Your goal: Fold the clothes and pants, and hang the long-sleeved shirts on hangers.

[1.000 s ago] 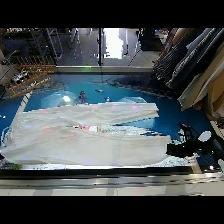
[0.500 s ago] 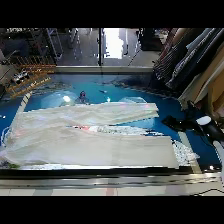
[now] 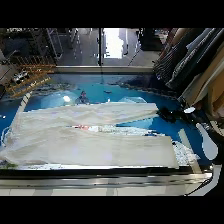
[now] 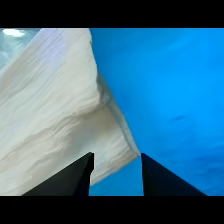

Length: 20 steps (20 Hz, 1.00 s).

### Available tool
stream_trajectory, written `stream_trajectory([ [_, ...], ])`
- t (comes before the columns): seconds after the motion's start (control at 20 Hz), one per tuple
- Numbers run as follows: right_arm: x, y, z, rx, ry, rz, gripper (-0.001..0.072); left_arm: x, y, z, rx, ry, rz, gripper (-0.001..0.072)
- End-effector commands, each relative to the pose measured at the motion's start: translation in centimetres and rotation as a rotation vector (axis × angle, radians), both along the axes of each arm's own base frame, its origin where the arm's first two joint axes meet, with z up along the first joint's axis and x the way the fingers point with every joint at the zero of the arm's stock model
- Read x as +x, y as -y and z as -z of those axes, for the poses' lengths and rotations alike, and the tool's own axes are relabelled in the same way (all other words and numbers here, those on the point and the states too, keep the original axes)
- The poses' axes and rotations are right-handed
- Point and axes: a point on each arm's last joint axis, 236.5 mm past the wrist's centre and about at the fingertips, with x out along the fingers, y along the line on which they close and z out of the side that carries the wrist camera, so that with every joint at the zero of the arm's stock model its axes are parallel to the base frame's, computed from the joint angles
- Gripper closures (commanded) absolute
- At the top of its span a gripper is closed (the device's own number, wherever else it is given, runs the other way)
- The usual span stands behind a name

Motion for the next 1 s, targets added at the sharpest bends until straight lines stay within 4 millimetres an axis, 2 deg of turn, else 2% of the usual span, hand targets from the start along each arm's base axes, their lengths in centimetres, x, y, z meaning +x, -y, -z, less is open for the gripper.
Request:
stream_trajectory([
  [0.0,0.7,0.5,1.0,-0.012,-0.014,0.004,0.0371,0.1,0.1,-0.1,-0.006,0.006,0.002,0.0004],
  [0.1,0.4,0.2,1.3,-0.028,-0.028,-0.02,0.0378,0.1,0.1,-0.1,-0.006,0.006,0.001,0.0004],
  [0.2,0.3,-0.7,1.4,-0.036,-0.032,-0.047,0.0444,0.1,0.1,-0.1,-0.006,0.006,0.001,0.0004],
  [0.25,0.3,-1.3,1.4,-0.036,-0.034,-0.061,0.0446,0.1,0.1,-0.1,-0.005,0.006,0.002,0.0004],
  [0.3,0.3,-2.1,1.4,-0.038,-0.034,-0.086,0.05,0.1,0.1,-0.1,-0.006,0.006,0.001,0.0004],
  [0.35,0.3,-2.9,1.4,-0.041,-0.033,-0.108,0.0635,0.1,0.1,-0.1,-0.005,0.005,0.001,0.0004],
  [0.4,0.5,-3.3,1.1,-0.046,-0.025,-0.122,0.0689,0.1,0.1,-0.1,-0.006,0.005,0.002,0.0004],
  [0.45,1.2,-3.2,0.0,-0.05,-0.004,-0.128,0.069,0.1,0.1,-0.1,-0.005,0.005,0.001,0.0004],
  [0.5,2.3,-2.9,-2.0,-0.054,0.032,-0.135,0.0691,0.1,0.1,-0.1,-0.005,0.004,0.001,0.0004],
  [0.55,3.6,-2.6,-5.2,-0.059,0.084,-0.159,0.0691,0.0,0.1,0.0,-0.003,0.001,0.001,0.0004],
  [0.6,4.6,-2.6,-9.4,-0.091,0.158,-0.218,0.0691,0.0,0.0,0.0,-0.003,-0.002,-0.001,0.0004],
  [0.65,4.7,-3.0,-13.3,-0.147,0.225,-0.324,0.0691,0.0,0.0,0.0,-0.003,-0.002,-0.001,0.0004],
  [0.7,3.4,-3.1,-15.3,-0.226,0.219,-0.433,0.0691,0.0,0.1,0.0,-0.004,-0.002,-0.001,0.0004],
  [0.75,1.1,-2.2,-14.7,-0.281,0.119,-0.481,0.0691,0.0,0.1,0.0,-0.004,-0.002,-0.001,0.0004],
  [0.85,-5.6,-0.7,-9.6,-0.278,-0.211,-0.533,0.0691,-0.1,0.2,0.0,-0.009,-0.005,0.003,0.0004],
  [0.95,-9.6,-0.9,-5.5,-0.218,-0.362,-0.575,0.069,-0.7,0.3,0.4,-0.008,-0.035,0.014,0.0004],
])
